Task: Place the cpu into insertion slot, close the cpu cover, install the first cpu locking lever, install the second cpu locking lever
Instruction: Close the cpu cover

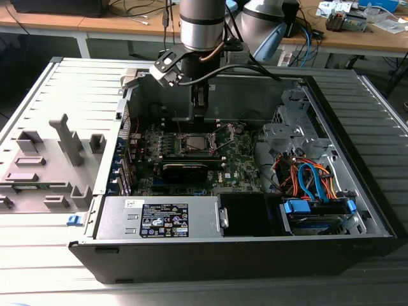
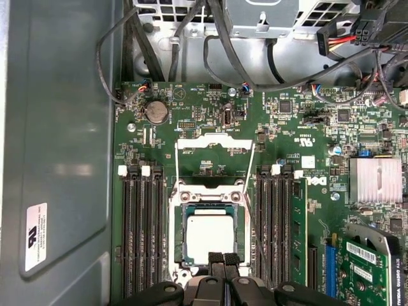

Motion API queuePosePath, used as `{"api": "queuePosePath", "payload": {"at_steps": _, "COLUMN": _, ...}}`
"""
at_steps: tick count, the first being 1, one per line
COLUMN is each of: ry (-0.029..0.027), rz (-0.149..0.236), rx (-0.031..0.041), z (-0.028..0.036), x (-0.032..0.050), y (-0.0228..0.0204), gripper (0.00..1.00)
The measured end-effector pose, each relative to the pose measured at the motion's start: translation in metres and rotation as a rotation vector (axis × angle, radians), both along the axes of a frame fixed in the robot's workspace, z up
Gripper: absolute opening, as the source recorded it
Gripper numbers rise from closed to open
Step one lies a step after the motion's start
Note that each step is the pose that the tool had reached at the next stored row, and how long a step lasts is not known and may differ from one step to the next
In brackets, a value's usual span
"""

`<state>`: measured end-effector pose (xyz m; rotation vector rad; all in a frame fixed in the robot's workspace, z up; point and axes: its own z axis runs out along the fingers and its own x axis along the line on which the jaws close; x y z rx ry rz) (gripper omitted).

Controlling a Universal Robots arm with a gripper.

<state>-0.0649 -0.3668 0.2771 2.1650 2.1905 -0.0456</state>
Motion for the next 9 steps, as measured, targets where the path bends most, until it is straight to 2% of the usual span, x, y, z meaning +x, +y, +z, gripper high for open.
{"api": "queuePosePath", "payload": {"at_steps": 2, "ry": 0.0001, "rz": 0.0, "rx": 0.0001, "z": 0.0, "x": 0.0021, "y": -0.0022, "gripper": 0.11}}
{"api": "queuePosePath", "payload": {"at_steps": 5, "ry": 0.0019, "rz": 0.0, "rx": 0.0001, "z": 0.0, "x": 0.0198, "y": -0.004, "gripper": 0.11}}
{"api": "queuePosePath", "payload": {"at_steps": 7, "ry": 0.0023, "rz": 0.002, "rx": 0.001, "z": 0.0, "x": 0.0244, "y": -0.004, "gripper": 0.11}}
{"api": "queuePosePath", "payload": {"at_steps": 9, "ry": 0.0021, "rz": 0.008, "rx": 0.0051, "z": -0.0002, "x": 0.0272, "y": -0.004, "gripper": 0.11}}
